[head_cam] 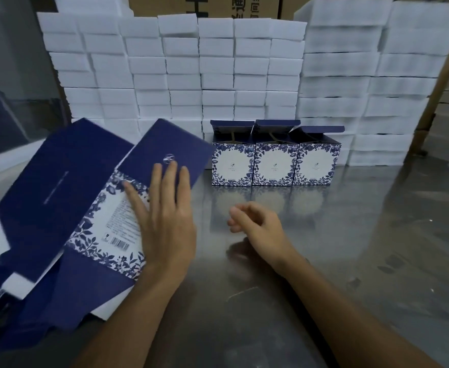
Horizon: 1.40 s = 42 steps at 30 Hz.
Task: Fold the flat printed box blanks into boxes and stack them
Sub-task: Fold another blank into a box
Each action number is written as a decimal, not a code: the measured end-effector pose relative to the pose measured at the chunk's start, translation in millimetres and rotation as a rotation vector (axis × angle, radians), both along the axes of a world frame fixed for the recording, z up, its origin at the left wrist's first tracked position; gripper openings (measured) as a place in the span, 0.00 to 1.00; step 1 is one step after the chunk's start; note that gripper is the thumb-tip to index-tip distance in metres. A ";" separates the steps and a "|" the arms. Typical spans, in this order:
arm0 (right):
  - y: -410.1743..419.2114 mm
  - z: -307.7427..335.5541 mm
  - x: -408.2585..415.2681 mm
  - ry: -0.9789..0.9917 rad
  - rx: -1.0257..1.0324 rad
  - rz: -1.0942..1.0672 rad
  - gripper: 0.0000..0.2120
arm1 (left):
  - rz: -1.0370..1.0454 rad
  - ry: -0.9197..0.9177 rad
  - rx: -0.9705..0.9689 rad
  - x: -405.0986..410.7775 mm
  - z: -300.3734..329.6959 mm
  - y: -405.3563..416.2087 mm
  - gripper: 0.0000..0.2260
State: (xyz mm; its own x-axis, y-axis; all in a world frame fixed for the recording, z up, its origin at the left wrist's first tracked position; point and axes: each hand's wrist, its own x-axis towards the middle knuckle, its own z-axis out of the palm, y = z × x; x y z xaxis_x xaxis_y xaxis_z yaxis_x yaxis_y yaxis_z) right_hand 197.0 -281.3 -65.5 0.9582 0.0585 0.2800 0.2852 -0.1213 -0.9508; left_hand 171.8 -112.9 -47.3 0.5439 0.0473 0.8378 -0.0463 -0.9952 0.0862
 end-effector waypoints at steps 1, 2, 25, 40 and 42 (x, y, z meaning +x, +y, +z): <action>2.1 4.5 -2.6 0.049 0.099 0.062 0.10 | -0.054 -0.030 0.042 -1.8 -0.9 -6.3 0.29; 4.5 8.8 -4.8 0.112 0.162 0.124 0.15 | -0.111 -0.043 0.082 -3.2 -2.3 -13.2 0.28; -12.2 0.5 14.8 0.176 0.599 -0.232 0.11 | -0.368 0.225 -0.045 4.7 -17.7 -20.6 0.15; -59.1 -5.7 33.0 0.113 0.606 -0.525 0.03 | -0.270 0.130 -0.534 10.2 -9.5 13.1 0.22; -61.0 -5.5 32.7 0.120 0.598 -0.512 0.04 | -0.331 0.169 -0.639 11.0 -11.8 15.9 0.23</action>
